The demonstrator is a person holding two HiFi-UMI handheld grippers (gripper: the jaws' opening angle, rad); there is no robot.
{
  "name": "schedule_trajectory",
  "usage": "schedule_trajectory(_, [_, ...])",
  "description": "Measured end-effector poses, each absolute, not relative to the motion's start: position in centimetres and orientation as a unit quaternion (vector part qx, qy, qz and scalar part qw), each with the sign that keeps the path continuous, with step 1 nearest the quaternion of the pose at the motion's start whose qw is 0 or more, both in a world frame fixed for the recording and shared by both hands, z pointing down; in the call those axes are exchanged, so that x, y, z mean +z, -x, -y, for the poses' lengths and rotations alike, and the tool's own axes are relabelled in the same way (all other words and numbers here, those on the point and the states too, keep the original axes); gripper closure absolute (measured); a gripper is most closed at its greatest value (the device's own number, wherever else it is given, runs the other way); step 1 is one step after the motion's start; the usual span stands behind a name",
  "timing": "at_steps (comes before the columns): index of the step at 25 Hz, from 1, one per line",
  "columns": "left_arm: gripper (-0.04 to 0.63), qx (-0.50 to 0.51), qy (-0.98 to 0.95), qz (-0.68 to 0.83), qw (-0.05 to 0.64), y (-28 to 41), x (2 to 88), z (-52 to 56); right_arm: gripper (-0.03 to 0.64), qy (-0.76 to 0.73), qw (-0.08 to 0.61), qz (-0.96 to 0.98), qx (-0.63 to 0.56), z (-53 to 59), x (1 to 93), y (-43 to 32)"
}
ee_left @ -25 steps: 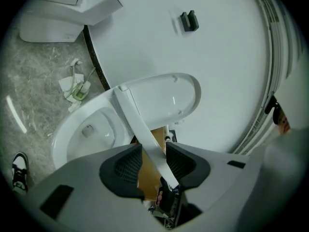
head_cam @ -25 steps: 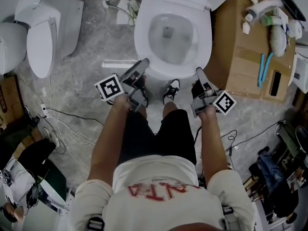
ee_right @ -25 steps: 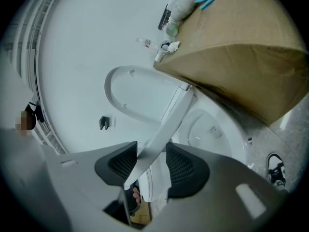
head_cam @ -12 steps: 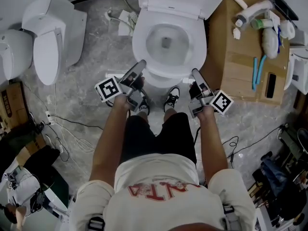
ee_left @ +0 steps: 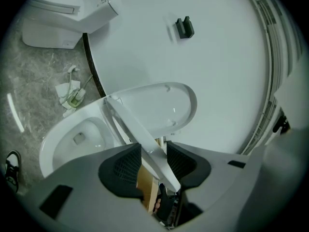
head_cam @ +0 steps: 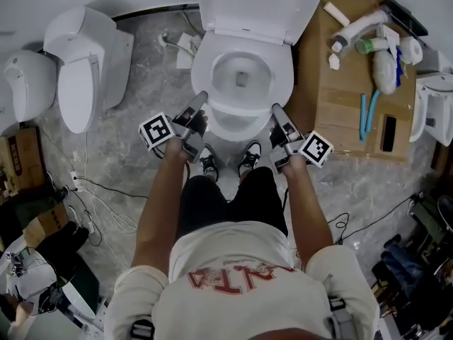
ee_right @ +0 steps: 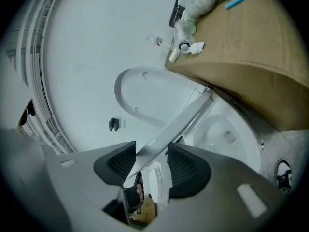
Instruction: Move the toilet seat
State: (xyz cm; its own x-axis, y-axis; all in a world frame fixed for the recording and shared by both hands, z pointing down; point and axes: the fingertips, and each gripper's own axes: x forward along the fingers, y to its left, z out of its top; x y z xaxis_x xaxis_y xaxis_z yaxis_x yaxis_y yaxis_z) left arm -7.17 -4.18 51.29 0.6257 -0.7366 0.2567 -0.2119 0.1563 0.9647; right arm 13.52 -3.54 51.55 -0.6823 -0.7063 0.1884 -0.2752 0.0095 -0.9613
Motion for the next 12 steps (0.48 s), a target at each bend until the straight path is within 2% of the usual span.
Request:
schedule_trajectory(7, [0.437, -0.217, -0.624, 0.406, 0.632, 7.2, 50.2, 6.2, 0.417, 0.363, 0.157, -0.68, -0.617, 5.0, 51.1, -14.4])
schedule_trajectory(12, [0.437, -0.242, -0.626, 0.395, 0.628, 7.3, 48.8, 7.9, 0.416, 0.358, 0.172, -0.679, -0.618, 6.5, 49.9, -14.3])
